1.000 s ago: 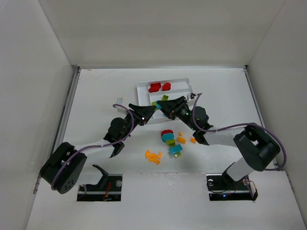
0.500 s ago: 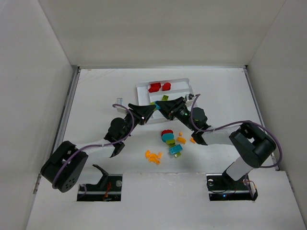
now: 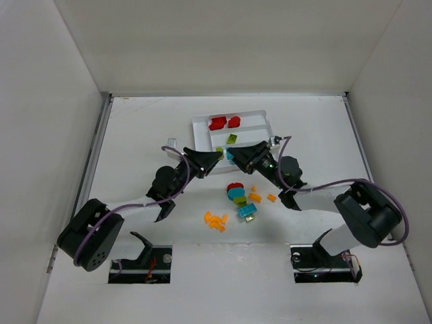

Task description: Sort the legos into containers by color

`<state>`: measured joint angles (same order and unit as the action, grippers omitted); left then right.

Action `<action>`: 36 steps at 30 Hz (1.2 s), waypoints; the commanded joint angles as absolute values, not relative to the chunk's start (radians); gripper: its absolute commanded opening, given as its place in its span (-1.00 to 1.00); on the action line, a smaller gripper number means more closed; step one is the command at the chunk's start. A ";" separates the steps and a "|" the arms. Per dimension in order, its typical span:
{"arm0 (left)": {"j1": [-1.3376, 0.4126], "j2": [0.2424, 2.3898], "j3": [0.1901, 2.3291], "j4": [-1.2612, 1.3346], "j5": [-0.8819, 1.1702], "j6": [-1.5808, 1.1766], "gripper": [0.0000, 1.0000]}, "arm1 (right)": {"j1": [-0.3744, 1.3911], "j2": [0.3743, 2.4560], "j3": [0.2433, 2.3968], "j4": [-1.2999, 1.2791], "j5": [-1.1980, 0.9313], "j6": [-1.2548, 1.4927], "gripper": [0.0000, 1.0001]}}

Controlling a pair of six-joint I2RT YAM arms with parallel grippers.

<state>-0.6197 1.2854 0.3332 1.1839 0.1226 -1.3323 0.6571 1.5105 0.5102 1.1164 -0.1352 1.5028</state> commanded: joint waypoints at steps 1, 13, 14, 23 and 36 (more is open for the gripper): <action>-0.550 1.247 0.301 1.213 0.060 -1.295 -0.73 | 0.587 1.419 0.466 1.118 -0.115 1.444 -0.49; -0.524 1.281 0.370 1.111 0.080 -1.209 -0.74 | 0.490 1.305 0.532 0.600 -0.043 1.106 -0.48; -0.528 1.284 0.382 1.089 0.077 -1.192 -0.74 | 0.493 1.305 0.555 0.539 -0.011 1.059 -0.48; -0.562 1.296 0.531 0.844 0.003 -0.982 -0.73 | 0.528 1.451 0.802 0.275 0.204 0.779 -0.47; -0.587 1.489 0.764 0.617 -0.097 -0.769 -0.73 | 0.567 1.660 0.956 0.212 0.241 0.701 -0.27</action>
